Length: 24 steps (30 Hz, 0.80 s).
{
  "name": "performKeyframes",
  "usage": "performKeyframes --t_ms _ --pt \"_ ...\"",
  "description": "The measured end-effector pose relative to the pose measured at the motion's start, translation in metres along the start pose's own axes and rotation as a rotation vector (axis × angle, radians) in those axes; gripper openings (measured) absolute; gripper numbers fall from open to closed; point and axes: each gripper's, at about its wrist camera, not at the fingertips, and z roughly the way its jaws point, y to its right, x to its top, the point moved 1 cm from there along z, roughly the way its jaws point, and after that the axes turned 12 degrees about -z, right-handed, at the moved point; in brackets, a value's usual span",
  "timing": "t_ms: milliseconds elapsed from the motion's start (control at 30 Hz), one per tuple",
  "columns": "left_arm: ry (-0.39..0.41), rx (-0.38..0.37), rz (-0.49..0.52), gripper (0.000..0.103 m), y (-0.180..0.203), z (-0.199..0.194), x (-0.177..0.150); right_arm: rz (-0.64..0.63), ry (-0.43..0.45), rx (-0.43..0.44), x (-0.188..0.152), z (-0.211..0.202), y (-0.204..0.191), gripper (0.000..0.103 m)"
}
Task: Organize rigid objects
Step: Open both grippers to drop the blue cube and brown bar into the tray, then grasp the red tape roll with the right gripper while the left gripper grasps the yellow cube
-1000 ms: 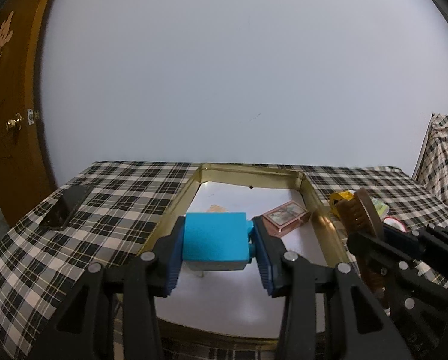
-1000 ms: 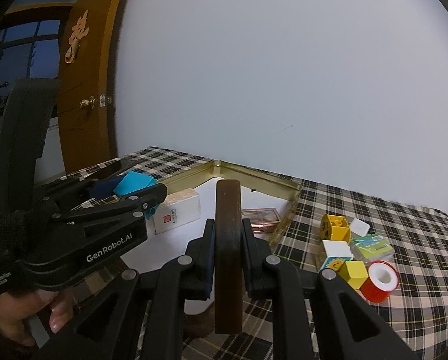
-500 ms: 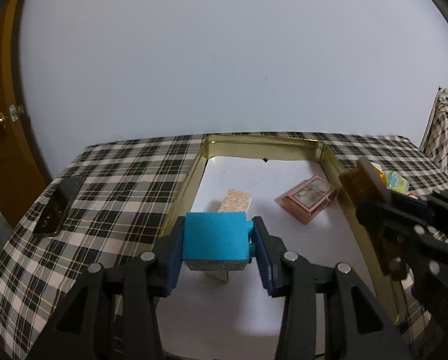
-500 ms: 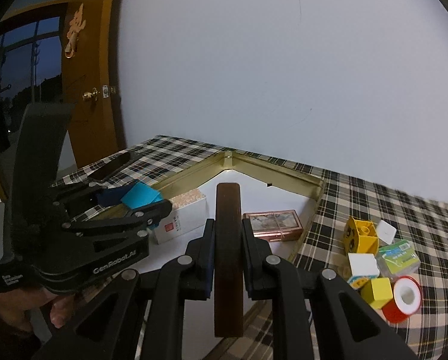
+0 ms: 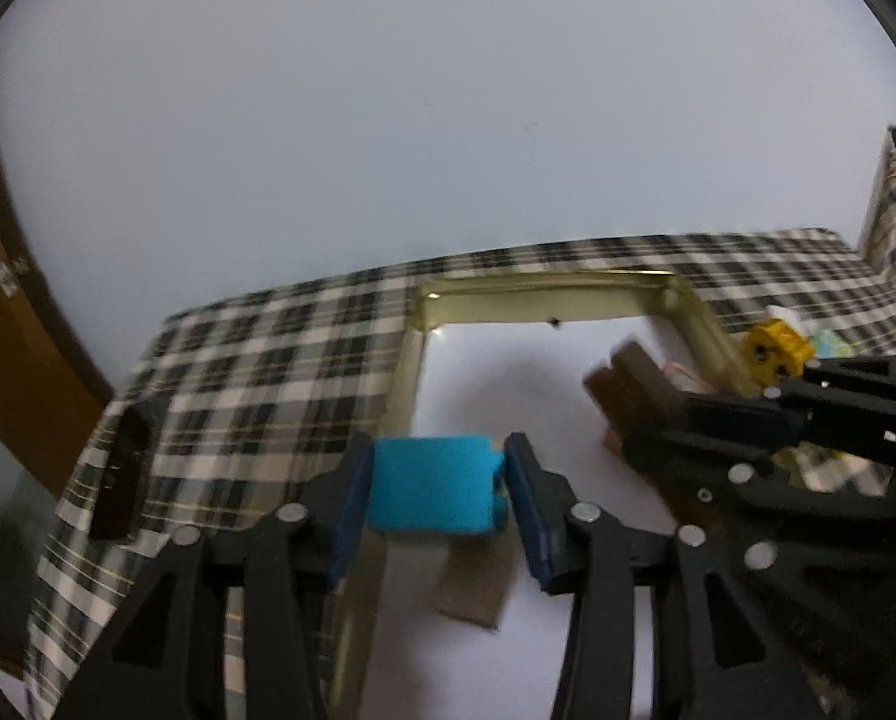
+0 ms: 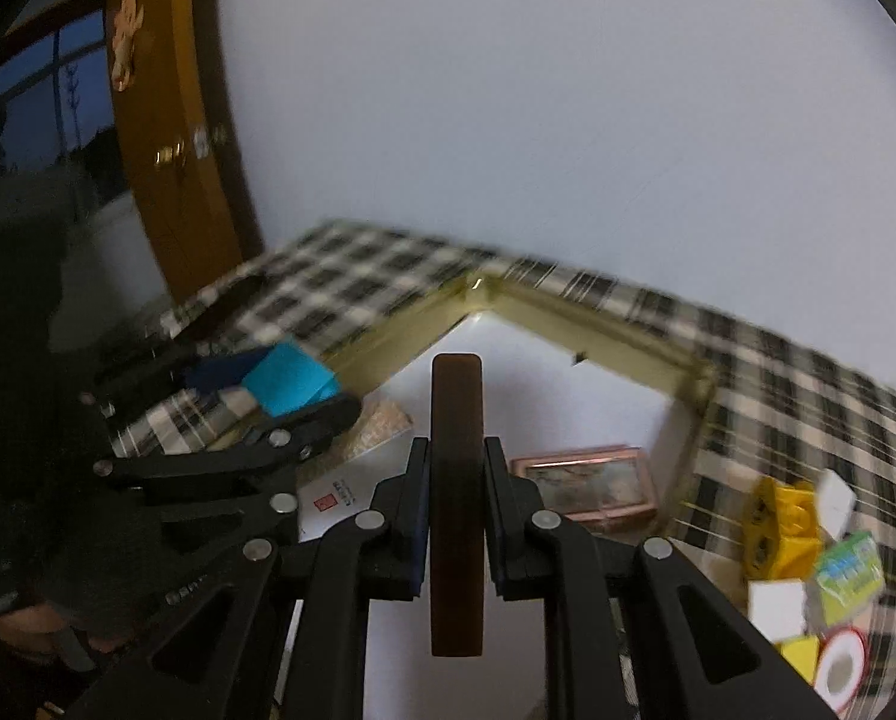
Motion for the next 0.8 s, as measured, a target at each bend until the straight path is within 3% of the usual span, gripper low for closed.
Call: performKeyframes --t_ms 100,167,233,433,567,733,800 --pt "0.006 0.007 -0.01 0.068 -0.004 0.001 0.002 0.006 0.007 -0.058 0.003 0.004 0.005 0.026" --pt "0.029 0.013 -0.016 0.078 -0.006 -0.003 0.001 0.046 0.042 -0.025 -0.004 -0.005 0.014 0.044" --pt "0.052 0.019 -0.025 0.081 -0.007 -0.009 -0.001 0.068 0.064 -0.034 -0.014 -0.016 0.02 0.05" --pt "0.122 -0.06 -0.069 0.095 0.013 -0.043 -0.014 0.095 0.154 -0.116 -0.053 -0.069 0.033 0.052" --pt "0.142 -0.139 -0.045 0.098 0.049 -0.063 -0.026 0.089 0.194 -0.244 -0.082 -0.105 0.048 0.06" --pt "0.133 -0.214 0.002 0.098 0.096 -0.071 -0.035 0.18 0.153 -0.394 -0.121 -0.131 0.093 0.063" --pt "0.124 -0.237 0.023 0.099 0.117 -0.071 -0.039 0.239 0.129 -0.413 -0.134 -0.135 0.111 0.063"
